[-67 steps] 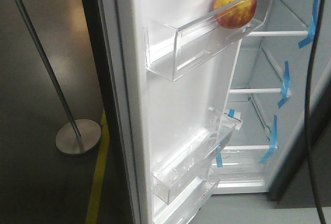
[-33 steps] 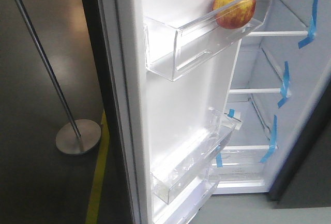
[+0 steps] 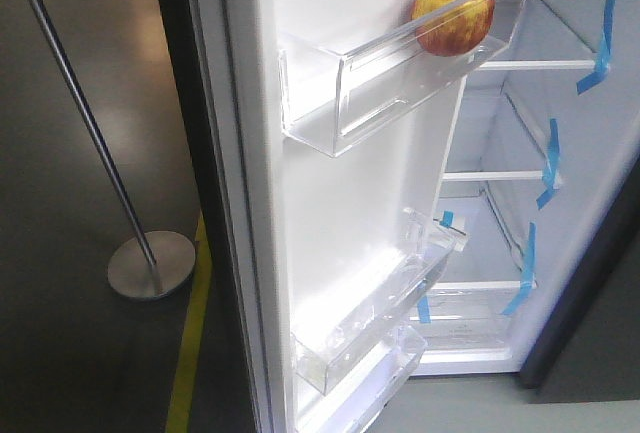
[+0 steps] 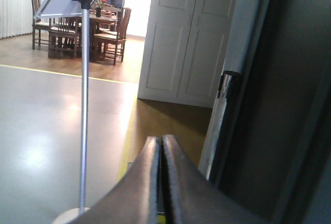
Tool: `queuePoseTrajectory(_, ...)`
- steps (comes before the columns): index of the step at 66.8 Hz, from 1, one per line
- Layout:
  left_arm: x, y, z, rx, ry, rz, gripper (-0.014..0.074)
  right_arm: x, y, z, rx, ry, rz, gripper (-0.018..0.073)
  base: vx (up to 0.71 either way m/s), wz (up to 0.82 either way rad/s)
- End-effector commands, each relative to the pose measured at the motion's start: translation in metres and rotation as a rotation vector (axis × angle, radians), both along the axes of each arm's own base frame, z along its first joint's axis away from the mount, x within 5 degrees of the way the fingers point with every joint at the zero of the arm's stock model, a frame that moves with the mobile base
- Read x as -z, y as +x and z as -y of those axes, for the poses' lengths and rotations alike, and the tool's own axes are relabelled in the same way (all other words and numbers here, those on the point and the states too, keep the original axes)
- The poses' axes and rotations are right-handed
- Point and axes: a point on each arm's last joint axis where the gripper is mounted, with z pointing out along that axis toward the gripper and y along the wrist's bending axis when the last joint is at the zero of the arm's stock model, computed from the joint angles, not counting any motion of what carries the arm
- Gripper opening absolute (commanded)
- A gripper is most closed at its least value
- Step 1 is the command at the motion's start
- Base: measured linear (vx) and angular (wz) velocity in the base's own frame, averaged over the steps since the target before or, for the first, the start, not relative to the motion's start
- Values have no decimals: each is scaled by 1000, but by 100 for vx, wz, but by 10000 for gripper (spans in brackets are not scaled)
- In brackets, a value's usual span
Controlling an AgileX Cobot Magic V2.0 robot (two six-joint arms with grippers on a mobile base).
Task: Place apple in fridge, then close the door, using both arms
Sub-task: 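Withdraw the right gripper up and away from the door bin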
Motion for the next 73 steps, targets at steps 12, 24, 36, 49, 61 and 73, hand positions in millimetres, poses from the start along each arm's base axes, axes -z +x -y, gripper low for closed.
queuePoseTrajectory(12,-13,-1,-1,3,-172,105,-7,52,-21,5,64,47,-24,-4,0,0)
queuePoseTrajectory(24,-15,-1,-2,3,-235,120,-7,116,-38,10,121,111,24,-4,0,0)
queuePoseTrajectory(36,-23,-3,-6,-4,-521,214,-7,153,-51,12,144,115,1,-4,0,0)
queuePoseTrajectory(49,-32,-5,-7,28,-780,252,-4,155,-54,12,140,121,4,-4,0,0)
queuePoseTrajectory(61,-75,-16,-3,97,-746,320,11,154,-54,12,142,122,8,-4,0,0)
queuePoseTrajectory(73,-114,-21,2,146,-733,324,78,153,-54,13,145,125,24,-3,0,0)
